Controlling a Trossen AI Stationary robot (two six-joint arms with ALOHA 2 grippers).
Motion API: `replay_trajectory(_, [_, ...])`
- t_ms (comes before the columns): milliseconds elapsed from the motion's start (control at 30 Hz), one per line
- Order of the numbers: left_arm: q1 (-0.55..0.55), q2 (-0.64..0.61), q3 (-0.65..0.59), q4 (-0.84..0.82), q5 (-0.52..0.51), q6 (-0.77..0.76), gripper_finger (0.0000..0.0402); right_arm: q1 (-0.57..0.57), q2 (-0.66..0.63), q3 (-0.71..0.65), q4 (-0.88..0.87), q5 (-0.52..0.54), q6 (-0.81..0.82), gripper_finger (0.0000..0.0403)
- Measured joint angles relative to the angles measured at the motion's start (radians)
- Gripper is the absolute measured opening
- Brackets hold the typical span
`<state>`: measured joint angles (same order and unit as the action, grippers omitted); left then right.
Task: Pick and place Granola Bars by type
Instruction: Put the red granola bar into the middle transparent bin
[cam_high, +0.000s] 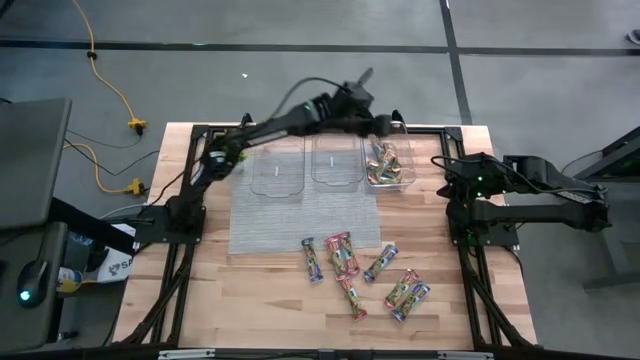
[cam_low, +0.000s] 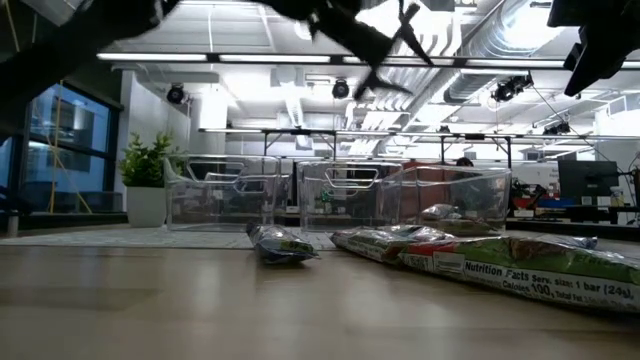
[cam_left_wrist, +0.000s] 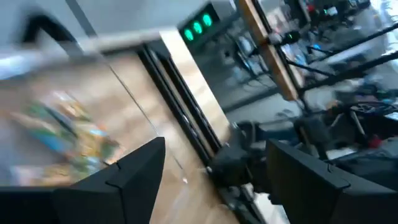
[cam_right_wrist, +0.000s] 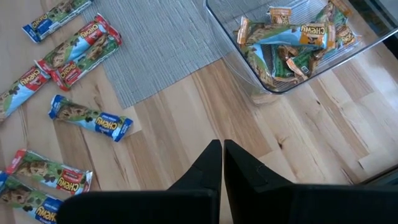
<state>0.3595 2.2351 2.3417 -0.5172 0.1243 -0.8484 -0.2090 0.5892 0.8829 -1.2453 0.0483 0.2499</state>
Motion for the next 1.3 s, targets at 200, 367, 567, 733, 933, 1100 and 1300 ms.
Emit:
replay_trajectory(200, [-0.016, -0.194, 0.003, -0.282, -0.175, 0.152, 0.0271, 0.0, 0.0, 0.0, 0.0, -0.006, 0.014, 0.0])
replay_trajectory(367, [-0.077, -0.306, 0.002, -0.665, -0.408, 0.158, 0.0271, 0.0, 0.0, 0.0, 0.0, -0.006, 0.015, 0.0])
replay_trajectory(567, [-0.173, -0.374, -0.001, -1.075, -0.651, -0.018, 0.0271, 0.0, 0.0, 0.0, 0.0, -0.007, 0.04, 0.0])
replay_trajectory(733, [-0.258, -0.459, -0.138, -1.041, -0.67, -0.081, 0.0271, 0.0, -0.002, 0.0, 0.007, -0.038, 0.067, 0.0])
replay_trajectory(933, [-0.306, -0.662, -0.509, -1.041, -0.684, -0.268, 0.0271, 0.0, -0.017, 0.0, 0.052, -0.096, 0.091, 0.0])
replay_trajectory(1100, [-0.362, -0.905, -0.924, -0.78, -0.645, -0.411, 0.0271, 0.0, -0.026, 0.0, 0.069, -0.11, 0.092, 0.0])
replay_trajectory(1300, [-0.429, -1.115, -1.328, -0.296, -0.545, -0.472, 0.0271, 0.0, -0.027, 0.0, 0.074, -0.116, 0.091, 0.0])
